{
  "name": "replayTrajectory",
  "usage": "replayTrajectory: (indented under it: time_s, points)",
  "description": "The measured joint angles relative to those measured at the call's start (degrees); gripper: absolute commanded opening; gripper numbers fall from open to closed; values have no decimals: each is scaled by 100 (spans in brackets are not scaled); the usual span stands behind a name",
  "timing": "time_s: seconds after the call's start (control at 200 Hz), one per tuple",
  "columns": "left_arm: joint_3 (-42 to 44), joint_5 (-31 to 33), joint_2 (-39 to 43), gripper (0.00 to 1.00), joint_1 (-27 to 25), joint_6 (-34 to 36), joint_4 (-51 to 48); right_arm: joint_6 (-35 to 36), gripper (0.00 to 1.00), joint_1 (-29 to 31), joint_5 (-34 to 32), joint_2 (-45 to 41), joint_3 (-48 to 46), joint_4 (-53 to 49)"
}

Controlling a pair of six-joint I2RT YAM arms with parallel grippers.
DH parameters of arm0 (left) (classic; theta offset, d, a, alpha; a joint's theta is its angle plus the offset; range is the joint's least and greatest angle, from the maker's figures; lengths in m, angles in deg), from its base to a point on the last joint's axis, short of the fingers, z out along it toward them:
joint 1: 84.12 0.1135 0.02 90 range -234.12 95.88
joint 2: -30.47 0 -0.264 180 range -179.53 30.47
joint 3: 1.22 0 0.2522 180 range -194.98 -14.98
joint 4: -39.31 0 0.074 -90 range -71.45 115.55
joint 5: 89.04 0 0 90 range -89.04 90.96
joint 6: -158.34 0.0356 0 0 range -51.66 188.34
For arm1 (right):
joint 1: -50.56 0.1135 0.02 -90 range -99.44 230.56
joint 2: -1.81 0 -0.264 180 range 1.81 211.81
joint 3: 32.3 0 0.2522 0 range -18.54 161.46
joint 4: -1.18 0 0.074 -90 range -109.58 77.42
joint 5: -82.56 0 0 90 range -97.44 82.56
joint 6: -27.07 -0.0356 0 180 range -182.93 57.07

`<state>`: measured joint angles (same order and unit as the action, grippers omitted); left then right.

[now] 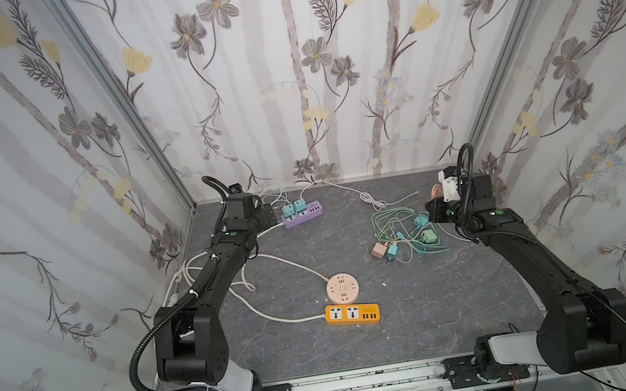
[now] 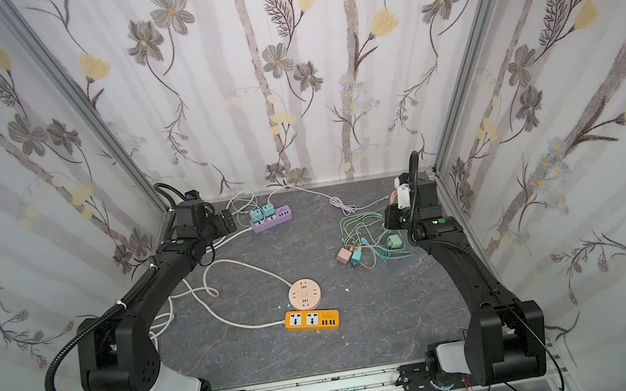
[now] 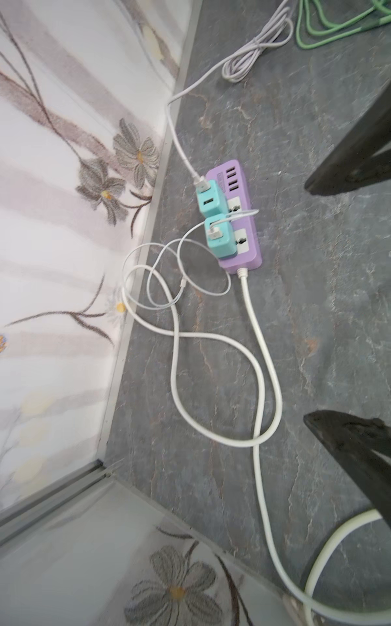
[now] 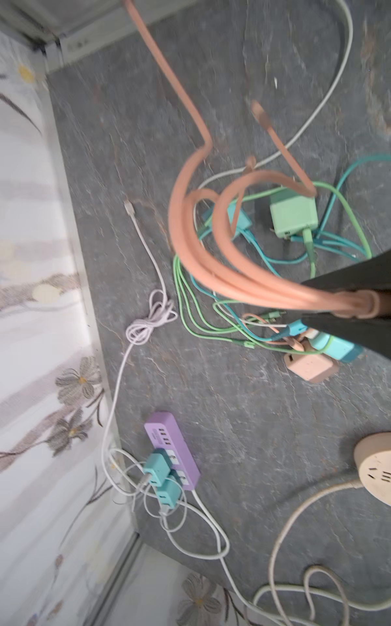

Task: Insert the plug

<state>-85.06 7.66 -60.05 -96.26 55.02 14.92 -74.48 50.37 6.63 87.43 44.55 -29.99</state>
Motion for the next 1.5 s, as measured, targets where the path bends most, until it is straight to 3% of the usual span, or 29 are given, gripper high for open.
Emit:
replayTrajectory:
  time_s: [0.2,0.35,0.495,0.63,0.71,0.79,0.924,1.004,1.124,1.259,1.499]
  points:
    - [-310,94,-566,100,-1054,4,-955,0,0,-1038,-205,785,1069,-380]
    - [-442,278,-885,100,-1869,474,-1458,-35,0,-1360,-271,1086,1985,-588]
    - [-568,361,-1217,100,-2216,868,-1733,-7,2,-1495,-205,1449,2863,-621]
    - [-581,402,-1384,100,-2361,1082,-1926,31,3,-1467,-92,1755,2955,-984]
    - [-599,452,-1429,100,-2347,1207,-2044,66,12,-1462,-94,1784,2765,-1193]
    - [-584,496,-1443,100,-2337,1384,-2177,133,37,-1427,-96,1775,2592,-1357]
    - [-450,387,-1370,100,-2328,1639,-2374,323,72,-1224,-179,1692,2328,-1681]
    - [-446,273,-1346,100,-2288,1720,-2496,374,80,-1117,-273,1467,2026,-1860]
    - [-487,275,-1434,100,-2269,1679,-2693,374,82,-879,-564,970,1467,-1921]
    - [-479,411,-1488,100,-2273,1447,-2837,363,82,-356,-435,439,861,-1921]
    - [-308,619,-1550,100,-2269,1045,-2962,-1473,90,1460,-264,437,7,-1668]
